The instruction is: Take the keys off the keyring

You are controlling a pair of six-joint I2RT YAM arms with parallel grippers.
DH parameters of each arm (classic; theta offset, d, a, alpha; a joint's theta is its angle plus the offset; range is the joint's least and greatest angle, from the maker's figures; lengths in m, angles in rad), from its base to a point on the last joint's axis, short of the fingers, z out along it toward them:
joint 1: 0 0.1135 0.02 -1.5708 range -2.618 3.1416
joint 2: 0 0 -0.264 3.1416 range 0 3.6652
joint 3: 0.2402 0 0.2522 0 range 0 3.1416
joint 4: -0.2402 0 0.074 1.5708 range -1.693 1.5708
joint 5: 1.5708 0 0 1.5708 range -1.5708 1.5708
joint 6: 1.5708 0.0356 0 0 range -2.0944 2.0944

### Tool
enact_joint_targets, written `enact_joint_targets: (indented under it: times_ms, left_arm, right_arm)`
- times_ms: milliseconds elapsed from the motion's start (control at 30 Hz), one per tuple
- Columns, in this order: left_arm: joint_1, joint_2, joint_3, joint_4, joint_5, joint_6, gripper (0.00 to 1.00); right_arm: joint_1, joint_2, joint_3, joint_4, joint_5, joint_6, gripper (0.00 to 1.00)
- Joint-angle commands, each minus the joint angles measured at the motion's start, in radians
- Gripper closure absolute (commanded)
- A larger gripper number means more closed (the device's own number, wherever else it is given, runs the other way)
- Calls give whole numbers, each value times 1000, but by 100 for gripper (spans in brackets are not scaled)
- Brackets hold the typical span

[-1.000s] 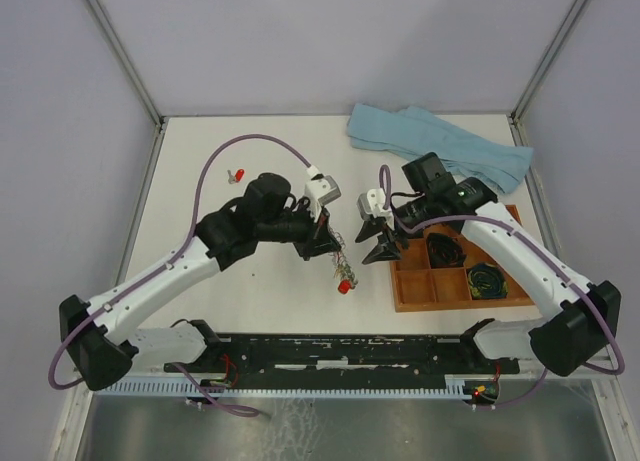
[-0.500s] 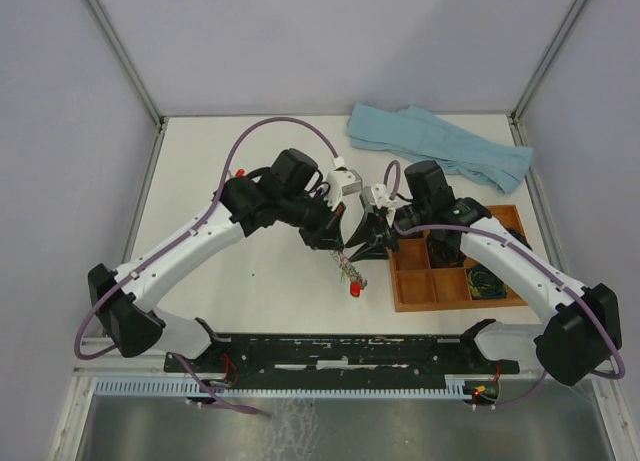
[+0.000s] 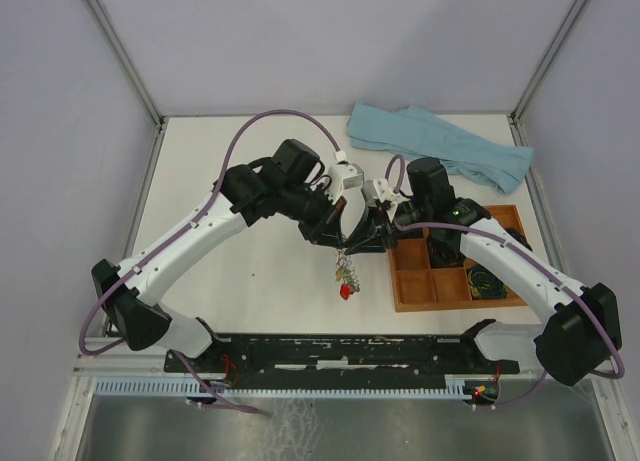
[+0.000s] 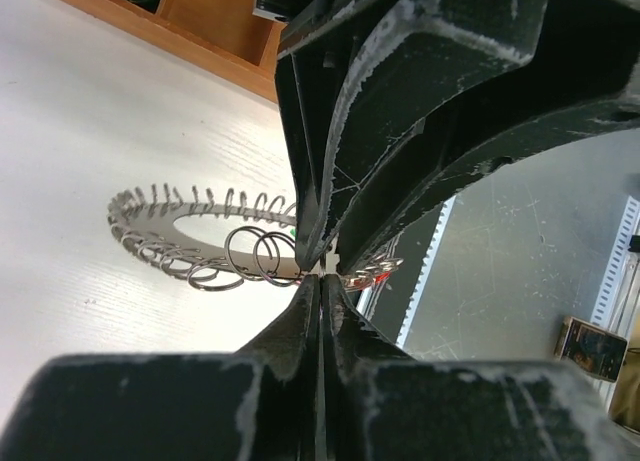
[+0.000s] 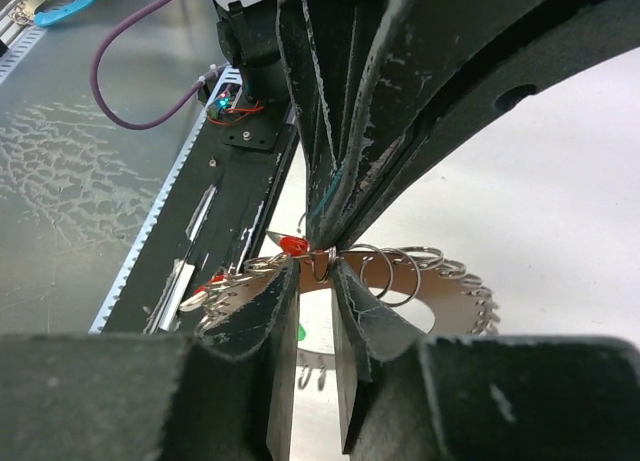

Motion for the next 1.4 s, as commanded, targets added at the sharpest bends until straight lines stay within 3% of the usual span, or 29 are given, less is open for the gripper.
enact_joint_targets:
  times_ms: [0,100,233,400,533,733,867,1033,1133,1233,1367]
  left_arm:
    - [-17,11,43,-2,61,89,97]
    - [-17,15,43,-2,65,90,97]
    - [-19,19,46,-2,71,92,97]
    - [-17,4,33,37,70,72,96]
    - [-17,-59,-41,154,52,12,80]
    - [-17,-239,-263,436,-2,-123,61]
    - [-17,-412,-438,641,-88,-197,53]
    - [-16,-675,-753,979,-176,-257,51]
    - [-16,-785,-953,1204,-191,-300,53]
    - [-16,-835,-1098,1396,-193,-343,57]
    - [-17,-803,-1174,1570,-160,-370,61]
  right_arm:
    - [1,8,5,66,-53,93,77]
    - [0,14,6,76,-59,110,83]
    - [0,30,14,77,-74,133,99]
    - [1,39,19,81,-86,148,99]
    - [1,34,21,84,-101,155,99]
    - [0,33,19,91,-114,163,99]
    - [1,35,19,90,-122,160,99]
    - [1,41,27,34,-144,96,99]
    - [1,47,65,-120,-160,-54,99]
    - [1,54,102,-264,-163,-200,99]
    - [0,56,111,-306,-161,-256,99]
